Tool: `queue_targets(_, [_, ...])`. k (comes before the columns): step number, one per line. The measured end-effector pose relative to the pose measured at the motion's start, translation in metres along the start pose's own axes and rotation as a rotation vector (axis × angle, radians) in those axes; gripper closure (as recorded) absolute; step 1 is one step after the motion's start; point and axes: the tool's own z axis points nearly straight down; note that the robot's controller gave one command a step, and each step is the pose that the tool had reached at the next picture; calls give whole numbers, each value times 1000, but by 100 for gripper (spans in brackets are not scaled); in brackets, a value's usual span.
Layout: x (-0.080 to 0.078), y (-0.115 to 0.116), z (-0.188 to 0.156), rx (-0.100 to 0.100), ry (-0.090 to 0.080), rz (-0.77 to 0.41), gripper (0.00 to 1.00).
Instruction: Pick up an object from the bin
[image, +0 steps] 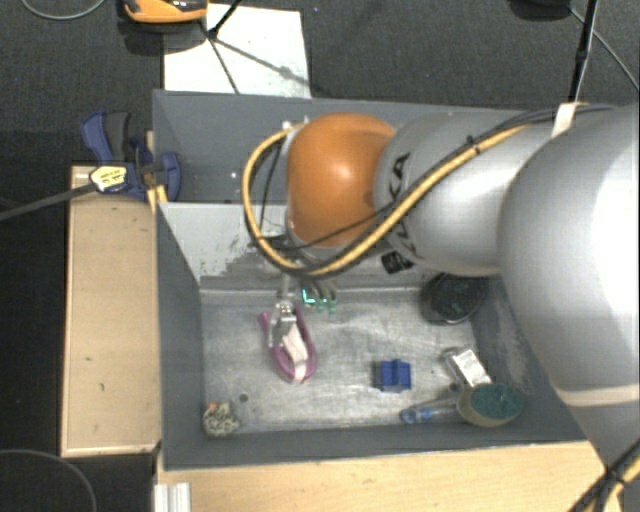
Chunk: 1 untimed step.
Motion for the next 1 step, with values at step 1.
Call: queue_targets(1, [66, -48, 75, -4, -15, -29, 0])
